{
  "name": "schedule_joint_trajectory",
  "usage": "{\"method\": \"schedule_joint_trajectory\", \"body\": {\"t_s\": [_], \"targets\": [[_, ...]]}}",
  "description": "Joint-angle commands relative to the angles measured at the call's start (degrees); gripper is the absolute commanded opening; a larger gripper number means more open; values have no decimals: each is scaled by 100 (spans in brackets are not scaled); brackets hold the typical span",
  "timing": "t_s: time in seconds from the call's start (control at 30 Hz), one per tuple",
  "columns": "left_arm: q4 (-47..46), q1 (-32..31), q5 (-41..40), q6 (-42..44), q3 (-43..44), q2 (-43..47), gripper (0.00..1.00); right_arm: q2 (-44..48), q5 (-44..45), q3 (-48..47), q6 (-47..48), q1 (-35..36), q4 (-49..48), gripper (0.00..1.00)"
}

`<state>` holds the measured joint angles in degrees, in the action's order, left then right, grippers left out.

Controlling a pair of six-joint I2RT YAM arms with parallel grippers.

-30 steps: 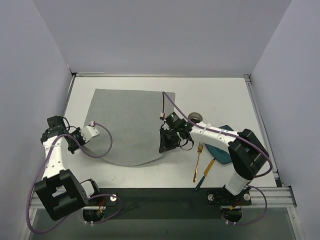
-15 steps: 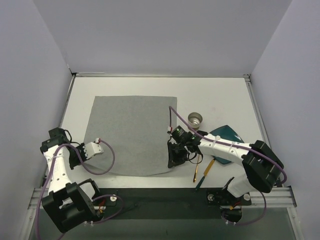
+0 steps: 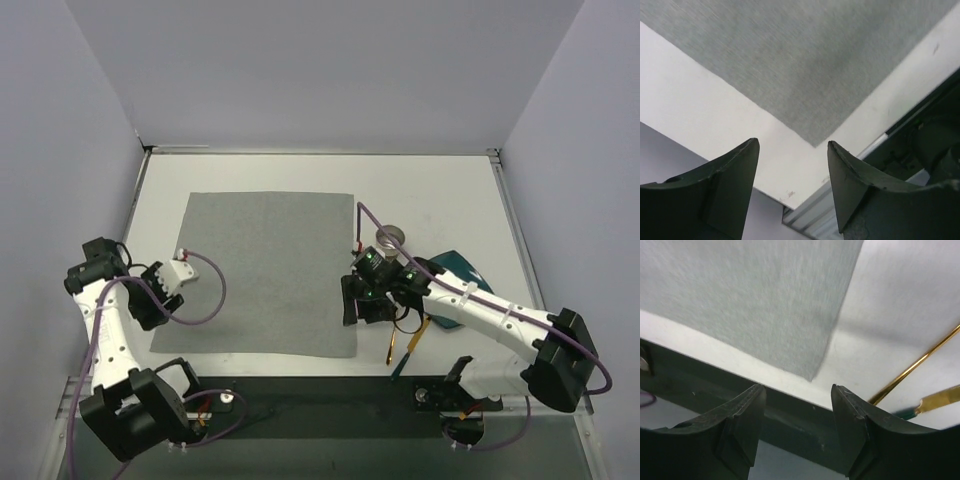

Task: Set the dinner table for one person

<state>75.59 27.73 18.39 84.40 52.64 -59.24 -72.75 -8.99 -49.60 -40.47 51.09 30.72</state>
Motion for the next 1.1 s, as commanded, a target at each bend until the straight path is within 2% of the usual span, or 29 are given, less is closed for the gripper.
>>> {"method": "schedule_joint_trajectory", "body": {"t_s": [0.0, 0.03, 0.07, 0.1, 0.13, 0.17, 0.27, 0.33, 0.43, 0.57, 0.73, 0.83, 0.87, 0.9, 0.97, 1.0, 1.07], "targets": [[-955, -415, 1272, -2283, 274, -561, 68, -263, 882, -865, 460, -519, 444, 56], [-1829, -887, 889, -2853, 195, -736, 65, -449, 864, -1110, 530, -608, 435, 55], [-2264, -1214, 546, -3955, 72, -807, 63, -633, 829, -1243, 679, -679, 426, 54], [-2625, -1487, 186, -4288, -25, -869, 62, -1001, 820, -1349, 776, -697, 391, 54], [-3107, -1750, -392, -4474, -209, -983, 61, -1169, 829, -1559, 864, -697, 382, 54], [-3321, -2232, -624, -4659, -280, -1036, 60, -1328, 847, -1631, 952, -697, 373, 54], [-4182, -2710, -1337, -4871, -562, -1247, 57, -1864, 1038, -1833, 1067, -750, 330, 53], [-4614, -2720, -1626, -5011, -632, -1492, 55, -2128, 1075, -1860, 1032, -811, 260, 51], [-4720, -2729, -1804, -5056, -615, -1905, 54, -2252, 1084, -1904, 962, -855, 241, 50], [-4799, -2720, -2086, -5004, -886, -2205, 54, -1884, 1181, -1877, 1076, -890, 233, 50], [-4782, -2896, -1839, -5073, -1098, -2118, 54, -1454, 515, -1790, 1130, -1153, 434, 51], [-4563, -2896, -1620, -5196, -879, -1951, 55, -725, 250, -1326, 674, -1671, 505, 51], [-4466, -2896, -1533, -5232, -809, -1881, 57, -227, 110, -1150, 550, -1847, 514, 52], [-4318, -2896, -1288, -5267, -617, -1732, 58, 39, -5, -957, 453, -2327, 514, 52], [-4080, -2948, -953, -5320, -414, -1617, 62, 723, -407, -289, 338, -2848, 549, 53], [-3774, -2983, -656, -5311, -143, -1556, 63, 919, -541, -78, 347, -3529, 627, 53], [-3361, -3159, -469, -5355, 78, -1503, 65, 1375, -848, 266, 382, -4217, 996, 56]]}}
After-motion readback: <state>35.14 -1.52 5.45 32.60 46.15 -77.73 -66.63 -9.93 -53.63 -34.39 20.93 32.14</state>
